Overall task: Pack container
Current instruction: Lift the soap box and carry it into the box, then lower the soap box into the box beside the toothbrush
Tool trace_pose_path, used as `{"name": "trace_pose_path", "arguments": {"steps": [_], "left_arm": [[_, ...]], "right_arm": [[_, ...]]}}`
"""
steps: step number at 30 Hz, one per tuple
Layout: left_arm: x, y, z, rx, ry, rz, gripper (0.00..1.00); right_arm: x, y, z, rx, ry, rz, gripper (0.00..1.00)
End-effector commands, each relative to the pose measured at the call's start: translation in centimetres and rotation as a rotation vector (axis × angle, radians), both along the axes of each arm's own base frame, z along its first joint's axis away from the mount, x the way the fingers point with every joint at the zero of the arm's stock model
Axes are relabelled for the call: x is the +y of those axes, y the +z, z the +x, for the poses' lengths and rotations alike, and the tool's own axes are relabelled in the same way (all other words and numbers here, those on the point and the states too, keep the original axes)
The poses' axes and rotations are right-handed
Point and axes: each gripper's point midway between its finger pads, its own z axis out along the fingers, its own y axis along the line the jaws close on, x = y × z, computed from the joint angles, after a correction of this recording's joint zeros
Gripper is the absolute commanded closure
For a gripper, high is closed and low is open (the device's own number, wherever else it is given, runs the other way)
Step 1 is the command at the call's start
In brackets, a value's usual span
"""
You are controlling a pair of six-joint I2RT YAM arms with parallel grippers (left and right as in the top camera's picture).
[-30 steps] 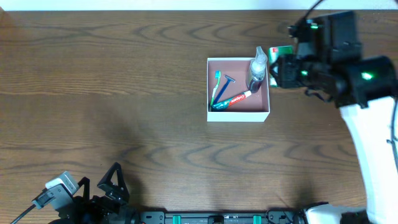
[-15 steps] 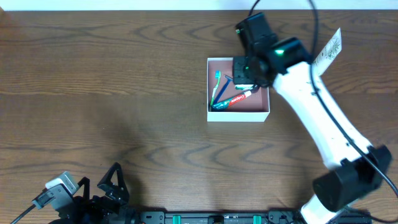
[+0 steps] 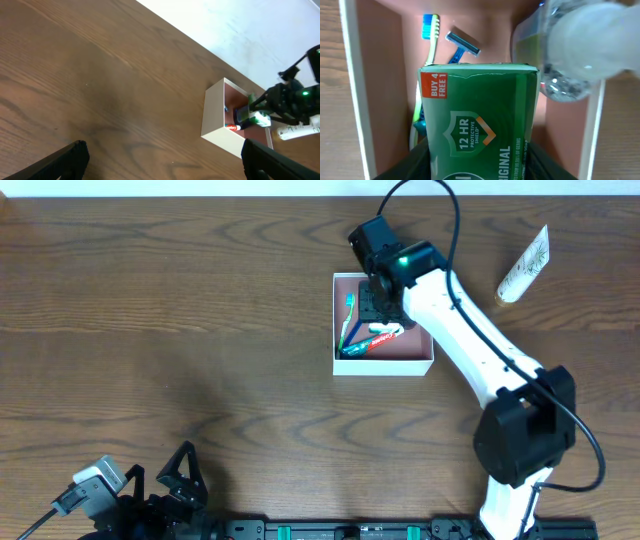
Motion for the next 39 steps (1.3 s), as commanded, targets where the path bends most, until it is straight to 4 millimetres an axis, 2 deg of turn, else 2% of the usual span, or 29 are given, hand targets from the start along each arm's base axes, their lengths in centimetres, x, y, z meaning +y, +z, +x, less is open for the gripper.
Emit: {"name": "trace_pose_path", "arguments": {"steps": [1,18,23,39], "left_arm": [[0.1,0.0,0.0,-0.004,0.006,-0.004,0.02],[0.1,0.0,0.0,-0.004,0.006,-0.004,0.02],[0.1,0.0,0.0,-0.004,0.006,-0.004,0.02],[0.1,0.0,0.0,-0.004,0.006,-0.004,0.02]], "right_arm": [[0.1,-0.9,0.3,-0.004,-0.022,-0.022,0.64],[-1.4,-4.4,1.7,-0.004,-0.026,-0.053,0.67],[-0.8,-5.6,1.7,-0.003,0.049,-0.028,0.66],[-0.3,-6.4,2.5,-0.031,0.053,-0.013,0.64]]}}
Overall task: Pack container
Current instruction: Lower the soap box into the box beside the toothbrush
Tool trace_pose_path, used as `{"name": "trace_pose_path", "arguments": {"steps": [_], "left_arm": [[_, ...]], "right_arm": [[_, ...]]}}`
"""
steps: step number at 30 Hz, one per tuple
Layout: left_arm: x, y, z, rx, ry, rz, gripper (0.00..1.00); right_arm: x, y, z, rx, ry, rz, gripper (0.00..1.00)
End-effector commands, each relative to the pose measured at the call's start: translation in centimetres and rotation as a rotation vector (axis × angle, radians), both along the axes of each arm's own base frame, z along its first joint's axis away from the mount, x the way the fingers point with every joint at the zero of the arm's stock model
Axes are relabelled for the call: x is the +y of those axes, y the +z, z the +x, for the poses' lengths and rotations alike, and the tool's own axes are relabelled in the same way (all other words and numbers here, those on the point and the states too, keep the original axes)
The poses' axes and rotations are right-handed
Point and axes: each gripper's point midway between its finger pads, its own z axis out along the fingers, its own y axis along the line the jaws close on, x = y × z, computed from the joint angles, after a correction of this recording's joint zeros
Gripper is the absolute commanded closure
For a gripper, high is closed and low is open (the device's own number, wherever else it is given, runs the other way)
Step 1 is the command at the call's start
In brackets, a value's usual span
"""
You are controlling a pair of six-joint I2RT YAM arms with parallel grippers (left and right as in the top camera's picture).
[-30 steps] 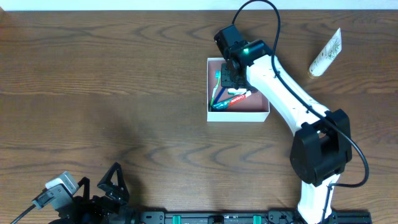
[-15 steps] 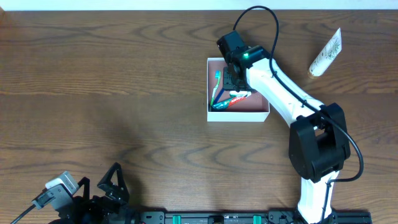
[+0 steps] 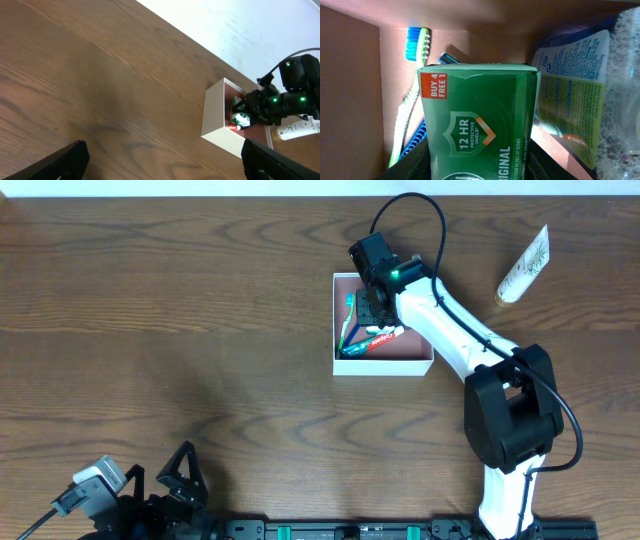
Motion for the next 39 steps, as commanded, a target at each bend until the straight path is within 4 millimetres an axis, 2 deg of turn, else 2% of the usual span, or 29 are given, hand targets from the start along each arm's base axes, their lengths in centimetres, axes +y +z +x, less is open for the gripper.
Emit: {"name": "trace_pose_path", "arguments": {"steps": [1,14,39], "left_arm": [[0.1,0.0,0.0,-0.004,0.006,-0.004,0.02],[0.1,0.0,0.0,-0.004,0.006,-0.004,0.02],[0.1,0.0,0.0,-0.004,0.006,-0.004,0.02]], "right_arm": [[-0.4,-1.0,0.0,0.017,0.008,-0.020,0.64],[-0.2,-3.4,-0.1,0.054,0.010,-0.028,0.64],[-0.3,-3.4,0.3,0.037,0.006,-0.036,0.49]]}}
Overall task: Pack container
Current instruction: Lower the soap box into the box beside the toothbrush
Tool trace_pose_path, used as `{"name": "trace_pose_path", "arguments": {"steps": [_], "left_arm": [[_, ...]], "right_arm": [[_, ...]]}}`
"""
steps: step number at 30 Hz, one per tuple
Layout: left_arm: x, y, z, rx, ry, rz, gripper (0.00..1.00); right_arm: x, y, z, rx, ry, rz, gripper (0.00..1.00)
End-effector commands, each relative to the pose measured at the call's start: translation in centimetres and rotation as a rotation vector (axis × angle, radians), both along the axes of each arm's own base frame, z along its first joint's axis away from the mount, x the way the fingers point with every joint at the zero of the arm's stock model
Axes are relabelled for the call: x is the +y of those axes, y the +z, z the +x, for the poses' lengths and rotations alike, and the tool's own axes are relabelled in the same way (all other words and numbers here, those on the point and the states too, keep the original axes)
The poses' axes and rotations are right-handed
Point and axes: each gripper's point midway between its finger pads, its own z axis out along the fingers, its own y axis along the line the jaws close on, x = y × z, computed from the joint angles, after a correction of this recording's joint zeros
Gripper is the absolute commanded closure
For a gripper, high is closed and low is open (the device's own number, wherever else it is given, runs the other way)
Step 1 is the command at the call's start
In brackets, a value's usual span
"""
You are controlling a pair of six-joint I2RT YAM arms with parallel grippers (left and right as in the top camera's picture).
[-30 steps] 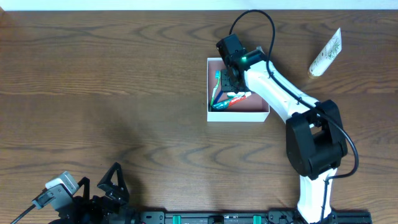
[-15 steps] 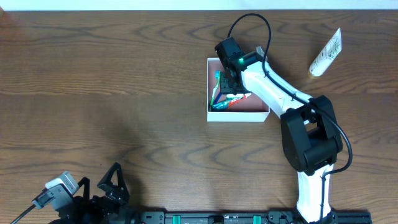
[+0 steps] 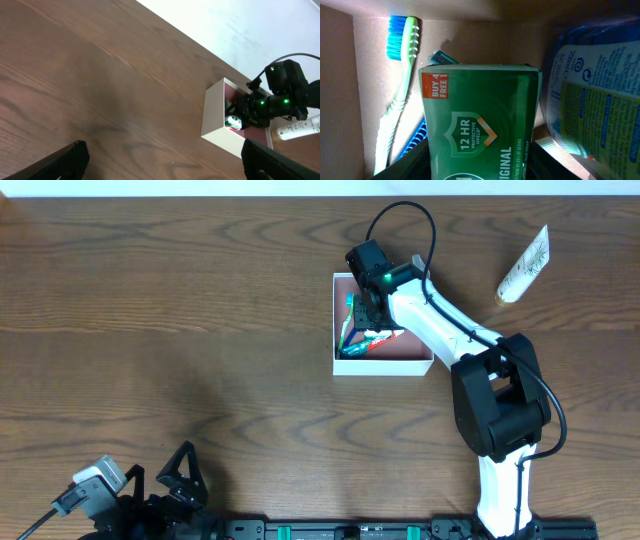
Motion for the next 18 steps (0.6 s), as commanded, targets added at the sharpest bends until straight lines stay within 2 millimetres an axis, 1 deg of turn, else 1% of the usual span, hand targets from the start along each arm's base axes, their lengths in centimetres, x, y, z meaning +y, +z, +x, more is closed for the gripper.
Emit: {"name": "trace_pose_path", "arguments": {"steps": [1,8,10,18], "left_arm": [[0.06,0.05,-0.04,-0.004,0.006,-0.004,0.02],[0.06,0.05,-0.04,-0.004,0.006,-0.004,0.02],[0.06,0.05,-0.04,-0.004,0.006,-0.004,0.02],[0.06,0.05,-0.04,-0.004,0.006,-0.004,0.02]], "right_arm": [[-0.53,-0.27,0.09,-0.001,0.002,-0.022,0.49],[-0.96,-0.18,0.28,-0.013,-0.005,-0.046,0.45],[-0.95,-0.19,0.28,-0.013,-0.005,-0.045,0.42],[-0.81,0.25,0.65,-0.025,0.017,-0.049,0.41]]}}
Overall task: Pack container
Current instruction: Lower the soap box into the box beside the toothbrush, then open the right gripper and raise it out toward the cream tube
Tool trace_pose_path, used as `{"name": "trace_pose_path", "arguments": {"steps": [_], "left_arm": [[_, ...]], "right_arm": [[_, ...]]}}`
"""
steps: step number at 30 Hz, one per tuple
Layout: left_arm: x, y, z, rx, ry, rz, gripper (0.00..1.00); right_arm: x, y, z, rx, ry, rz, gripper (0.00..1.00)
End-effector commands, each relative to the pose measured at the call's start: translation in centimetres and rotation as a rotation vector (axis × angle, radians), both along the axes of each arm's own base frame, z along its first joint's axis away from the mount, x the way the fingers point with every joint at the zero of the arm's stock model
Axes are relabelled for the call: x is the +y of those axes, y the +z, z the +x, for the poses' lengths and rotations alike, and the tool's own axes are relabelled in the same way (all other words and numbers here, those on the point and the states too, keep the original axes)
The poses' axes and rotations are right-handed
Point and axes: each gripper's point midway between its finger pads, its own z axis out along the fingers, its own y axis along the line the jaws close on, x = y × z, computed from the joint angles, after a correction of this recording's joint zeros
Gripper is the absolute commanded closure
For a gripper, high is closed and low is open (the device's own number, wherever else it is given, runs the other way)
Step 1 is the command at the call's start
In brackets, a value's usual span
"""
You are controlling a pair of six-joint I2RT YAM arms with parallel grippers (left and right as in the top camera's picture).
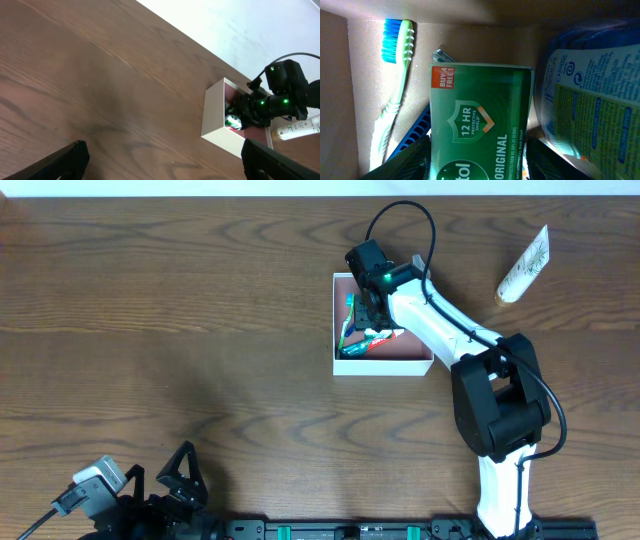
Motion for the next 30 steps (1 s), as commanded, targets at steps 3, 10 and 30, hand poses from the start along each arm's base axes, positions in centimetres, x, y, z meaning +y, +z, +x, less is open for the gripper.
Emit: {"name": "trace_pose_path", "arguments": {"steps": [3,10,30], "left_arm": [[0.1,0.0,0.0,-0.004,0.006,-0.004,0.02],[0.1,0.0,0.0,-0.004,0.006,-0.004,0.02],[0.1,0.0,0.0,-0.004,0.006,-0.004,0.02]], "right_arm": [[-0.1,1.3,1.0,-0.034,0.036,-0.018,0.40],[2.4,6.8,2.5,-0.111,0.138,0.085,0.39],[-14.2,30.5,-0.4,-0.461,-0.006,-0.159,0.28]]}}
